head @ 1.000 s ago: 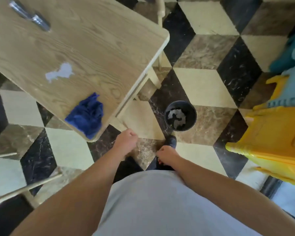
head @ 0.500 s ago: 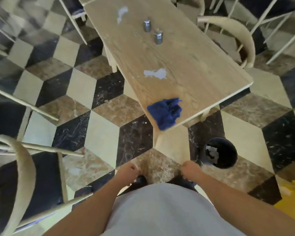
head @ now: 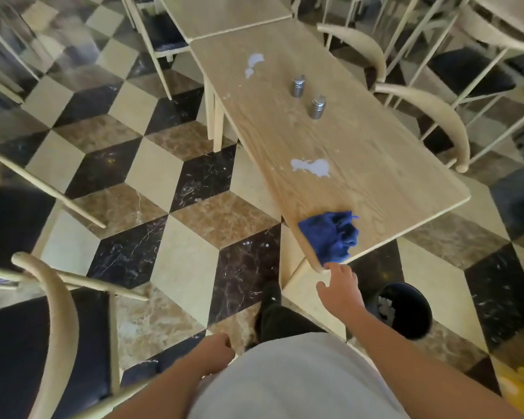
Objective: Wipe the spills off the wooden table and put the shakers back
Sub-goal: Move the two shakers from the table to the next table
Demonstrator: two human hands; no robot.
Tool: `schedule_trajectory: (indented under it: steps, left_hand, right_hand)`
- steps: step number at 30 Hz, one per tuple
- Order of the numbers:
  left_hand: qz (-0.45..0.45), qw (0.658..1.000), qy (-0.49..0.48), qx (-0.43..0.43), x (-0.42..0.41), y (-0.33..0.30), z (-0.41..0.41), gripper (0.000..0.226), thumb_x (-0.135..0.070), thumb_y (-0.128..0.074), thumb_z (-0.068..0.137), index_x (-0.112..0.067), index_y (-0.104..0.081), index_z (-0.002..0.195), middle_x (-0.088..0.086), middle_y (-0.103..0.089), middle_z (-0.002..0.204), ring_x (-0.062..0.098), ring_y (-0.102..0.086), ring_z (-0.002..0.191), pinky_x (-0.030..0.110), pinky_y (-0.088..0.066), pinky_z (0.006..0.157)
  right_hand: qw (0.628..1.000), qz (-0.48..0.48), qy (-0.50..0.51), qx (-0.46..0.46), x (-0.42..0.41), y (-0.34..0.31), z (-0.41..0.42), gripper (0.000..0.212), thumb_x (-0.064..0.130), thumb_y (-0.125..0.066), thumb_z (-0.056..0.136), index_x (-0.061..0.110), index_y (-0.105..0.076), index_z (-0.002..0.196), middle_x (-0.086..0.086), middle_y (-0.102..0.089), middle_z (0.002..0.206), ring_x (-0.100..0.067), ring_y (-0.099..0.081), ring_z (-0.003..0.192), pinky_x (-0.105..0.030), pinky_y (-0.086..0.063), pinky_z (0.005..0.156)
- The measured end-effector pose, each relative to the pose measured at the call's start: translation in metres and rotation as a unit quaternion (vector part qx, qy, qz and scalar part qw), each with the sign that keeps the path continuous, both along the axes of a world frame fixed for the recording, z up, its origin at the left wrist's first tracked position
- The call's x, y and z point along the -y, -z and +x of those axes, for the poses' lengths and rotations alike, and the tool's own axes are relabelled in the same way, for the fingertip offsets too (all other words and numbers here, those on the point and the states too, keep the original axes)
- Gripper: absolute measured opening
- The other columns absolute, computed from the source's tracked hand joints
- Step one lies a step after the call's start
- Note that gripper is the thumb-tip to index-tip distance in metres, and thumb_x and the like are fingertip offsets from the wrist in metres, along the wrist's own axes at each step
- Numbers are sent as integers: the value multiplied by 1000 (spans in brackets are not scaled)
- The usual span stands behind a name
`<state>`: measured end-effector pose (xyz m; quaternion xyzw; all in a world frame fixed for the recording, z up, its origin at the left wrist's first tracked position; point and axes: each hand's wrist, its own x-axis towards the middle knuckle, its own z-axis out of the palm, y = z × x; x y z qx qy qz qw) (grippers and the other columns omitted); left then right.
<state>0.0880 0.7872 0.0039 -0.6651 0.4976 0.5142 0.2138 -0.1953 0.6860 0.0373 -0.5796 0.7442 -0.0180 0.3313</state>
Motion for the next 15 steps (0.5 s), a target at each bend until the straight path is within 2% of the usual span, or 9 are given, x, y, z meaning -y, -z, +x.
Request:
schedule_trajectory:
  steps: [4,8,12,15]
  left_hand:
    - [-39,998,47,20,59,-5,8,32,-20,-45,93,-9,-62,117,9,-64,122,23,-59,101,30,-47,86]
    - [-74,993,85,41,131,-19,20,32,-25,-45,95,-11,-63,117,6,-66,123,24,-61,113,32,-48,93]
    - [-86,990,104,44,199,-31,27,32,-23,-47,95,-11,-64,118,6,-65,126,23,-60,115,27,-44,89]
    - [-110,988,97,43,245,-35,29,30,-24,-44,97,-12,-62,118,7,-65,124,19,-59,99,25,-44,82]
  right_hand:
    - [998,-68,11,10,62,2,1,49,8,-46,95,17,-47,143,-4,-37,152,-26,-33,138,-40,-38,106]
    - [999,-52,2,-14,114,28,8,55,19,-44,100,21,-32,153,-5,-16,164,-26,-12,151,-47,-34,113]
    - [998,-36,33,-45,137,50,18,59,28,-49,97,14,-33,153,-9,-23,162,-29,-19,150,-44,-27,120]
    - [996,-61,46,-47,155,51,32,53,30,-49,93,16,-41,144,-8,-35,154,-31,-32,143,-47,-37,114]
